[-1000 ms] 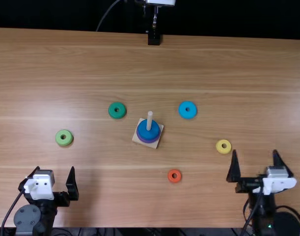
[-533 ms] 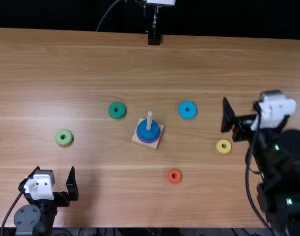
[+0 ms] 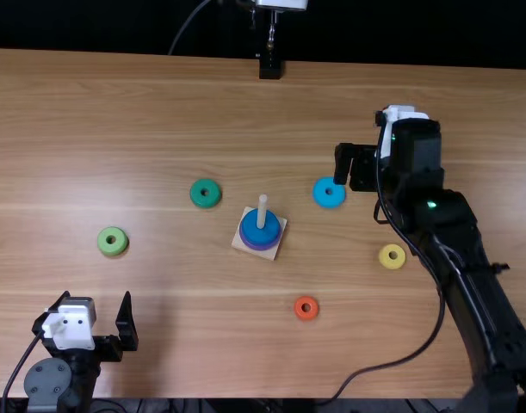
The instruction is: Build the Hanoi tower: stack the rings onto the peg from bottom to top in this color order: purple, dark blue, light blue, dark green, light green, yellow, orange.
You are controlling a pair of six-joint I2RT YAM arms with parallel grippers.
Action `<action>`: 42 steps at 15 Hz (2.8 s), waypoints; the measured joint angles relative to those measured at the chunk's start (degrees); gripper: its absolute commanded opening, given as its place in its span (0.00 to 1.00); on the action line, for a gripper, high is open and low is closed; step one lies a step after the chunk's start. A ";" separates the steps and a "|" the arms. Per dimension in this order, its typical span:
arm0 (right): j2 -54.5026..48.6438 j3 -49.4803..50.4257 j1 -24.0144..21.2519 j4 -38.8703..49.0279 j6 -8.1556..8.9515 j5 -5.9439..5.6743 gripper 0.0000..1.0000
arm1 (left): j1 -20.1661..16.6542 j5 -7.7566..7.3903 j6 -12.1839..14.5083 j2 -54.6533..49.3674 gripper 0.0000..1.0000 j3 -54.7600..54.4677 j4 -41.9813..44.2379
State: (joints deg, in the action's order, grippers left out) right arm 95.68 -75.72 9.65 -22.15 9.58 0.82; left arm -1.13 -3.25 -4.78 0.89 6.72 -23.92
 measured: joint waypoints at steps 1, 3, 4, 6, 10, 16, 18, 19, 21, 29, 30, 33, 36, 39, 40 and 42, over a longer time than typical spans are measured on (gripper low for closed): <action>2.89 -0.26 0.02 -1.29 1.46 0.04 1.00 | 0.00 0.00 0.00 0.00 1.00 0.00 -0.02; 6.99 -0.42 0.02 -2.01 2.67 0.00 1.00 | 0.00 0.00 0.00 0.00 1.00 0.00 0.00; 9.27 -0.87 0.00 -2.19 2.89 0.00 1.00 | 0.00 -0.02 0.00 0.00 1.00 0.00 0.00; 12.24 -1.20 0.02 -2.29 2.47 -0.02 1.00 | 0.02 -0.04 0.02 0.00 1.00 0.00 0.00; 14.86 -4.46 2.51 -2.49 1.62 -2.67 1.00 | 0.02 0.00 0.02 0.00 1.00 -0.04 0.04; 21.70 -8.96 4.83 -9.94 1.25 -6.21 1.00 | 0.02 -0.07 0.00 0.00 1.00 -0.04 0.11; 24.11 -11.30 4.83 -12.11 1.22 -6.45 1.00 | 0.00 -0.07 0.02 0.00 1.00 -0.04 0.09; 24.79 -12.33 4.83 -12.44 1.25 -6.47 1.00 | 0.00 -0.09 0.02 0.00 1.00 -0.04 0.07; 25.20 -13.57 4.83 -12.59 1.25 -6.45 1.00 | 0.00 -0.09 0.02 0.00 1.00 -0.04 0.09; 28.13 -15.08 4.83 -17.73 1.31 -6.80 1.00 | 0.00 -0.15 0.02 0.00 1.00 -0.04 0.07; 28.13 -15.08 4.83 -17.77 1.33 -6.82 1.00 | 0.02 -0.17 0.02 0.00 1.00 -0.02 0.09; 28.13 -15.08 4.83 -17.38 1.33 -6.84 0.67 | 0.02 -0.15 0.00 0.00 1.00 -0.04 0.11; 28.11 -15.10 4.83 -17.07 1.29 -6.84 0.04 | 0.00 -0.17 0.04 0.00 1.00 -0.02 0.11; 28.13 -15.10 5.01 -17.07 1.31 -6.82 0.00 | 0.00 -0.15 0.02 0.00 1.00 -0.04 0.11; 28.13 -15.13 5.27 -17.09 1.31 -6.86 0.00 | 0.02 -0.20 0.04 0.00 1.00 -0.02 0.11; 28.13 -15.15 5.92 -17.14 1.33 -6.82 0.00 | 0.00 -0.20 0.02 0.00 1.00 -0.04 0.11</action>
State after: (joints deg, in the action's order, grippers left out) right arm 123.81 -90.87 15.57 -39.29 10.92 -6.00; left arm -1.13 -3.44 -4.75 0.89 6.68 -23.81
